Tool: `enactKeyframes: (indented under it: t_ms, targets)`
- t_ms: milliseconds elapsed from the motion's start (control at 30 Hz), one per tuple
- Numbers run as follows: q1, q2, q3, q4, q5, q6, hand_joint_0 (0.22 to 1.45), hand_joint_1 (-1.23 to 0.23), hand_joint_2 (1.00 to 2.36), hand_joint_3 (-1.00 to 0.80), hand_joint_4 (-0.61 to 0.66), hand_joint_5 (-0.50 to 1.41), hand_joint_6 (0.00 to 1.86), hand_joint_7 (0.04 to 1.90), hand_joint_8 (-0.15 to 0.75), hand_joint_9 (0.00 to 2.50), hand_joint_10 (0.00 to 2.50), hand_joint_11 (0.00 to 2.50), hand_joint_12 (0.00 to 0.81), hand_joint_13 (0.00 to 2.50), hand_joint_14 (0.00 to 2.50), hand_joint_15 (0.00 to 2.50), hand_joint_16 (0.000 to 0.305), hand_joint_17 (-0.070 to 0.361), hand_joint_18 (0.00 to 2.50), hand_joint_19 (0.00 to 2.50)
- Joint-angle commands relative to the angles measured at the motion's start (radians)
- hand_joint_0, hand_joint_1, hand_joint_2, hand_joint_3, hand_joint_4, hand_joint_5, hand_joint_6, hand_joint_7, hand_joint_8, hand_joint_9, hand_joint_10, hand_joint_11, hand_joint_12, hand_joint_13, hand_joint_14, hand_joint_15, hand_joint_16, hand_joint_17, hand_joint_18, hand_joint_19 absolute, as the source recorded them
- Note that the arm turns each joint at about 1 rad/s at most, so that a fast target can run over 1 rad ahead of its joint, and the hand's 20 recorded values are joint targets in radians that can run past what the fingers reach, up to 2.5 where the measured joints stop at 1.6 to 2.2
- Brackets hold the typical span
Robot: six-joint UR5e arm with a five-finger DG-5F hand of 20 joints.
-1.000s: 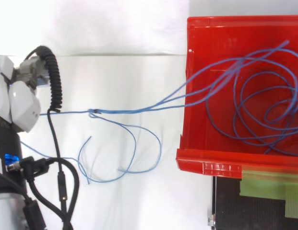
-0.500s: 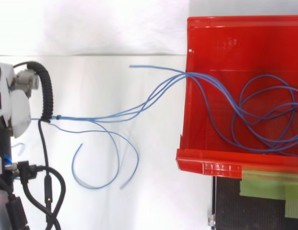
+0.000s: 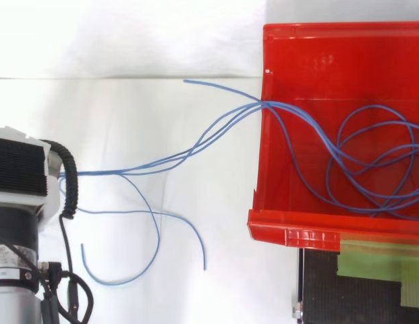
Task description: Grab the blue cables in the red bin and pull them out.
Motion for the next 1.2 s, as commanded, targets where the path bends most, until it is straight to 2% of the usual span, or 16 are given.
enactKeyframes:
  t_ms: [0, 167, 200, 333, 1167]
  targets:
    - [0.002, 0.0, -0.001, -0.006, 0.001, 0.722, 0.92, -0.82, 1.0, -1.0, 0.07, 0.81, 0.7, 0.65, 0.254, 0.95, 0.02, 1.0, 0.366, 0.85, 0.03, 0.81, 0.046, 0.102, 0.63, 0.71]
    - [0.005, 0.0, -0.007, -0.042, 0.001, 0.773, 0.91, -0.83, 1.0, -1.0, 0.07, 0.81, 0.69, 0.66, 0.254, 0.95, 0.02, 1.0, 0.365, 0.85, 0.03, 0.82, 0.046, 0.103, 0.63, 0.71]
    - [0.01, 0.0, -0.018, -0.049, 0.001, 0.805, 0.91, -0.83, 1.0, -1.0, 0.07, 0.81, 0.69, 0.66, 0.252, 0.95, 0.02, 1.01, 0.367, 0.85, 0.03, 0.82, 0.046, 0.103, 0.63, 0.71]
    - [0.013, 0.0, -0.027, -0.049, -0.003, 0.857, 0.89, -0.83, 1.0, -1.0, 0.08, 0.8, 0.67, 0.66, 0.252, 0.94, 0.02, 1.02, 0.365, 0.85, 0.03, 0.82, 0.046, 0.103, 0.63, 0.71]
    - [0.019, 0.0, -0.029, -0.048, -0.001, 0.885, 0.85, -0.81, 1.0, -1.0, 0.08, 0.82, 0.54, 0.7, 0.255, 0.94, 0.02, 1.01, 0.367, 0.84, 0.03, 0.82, 0.046, 0.104, 0.62, 0.71]
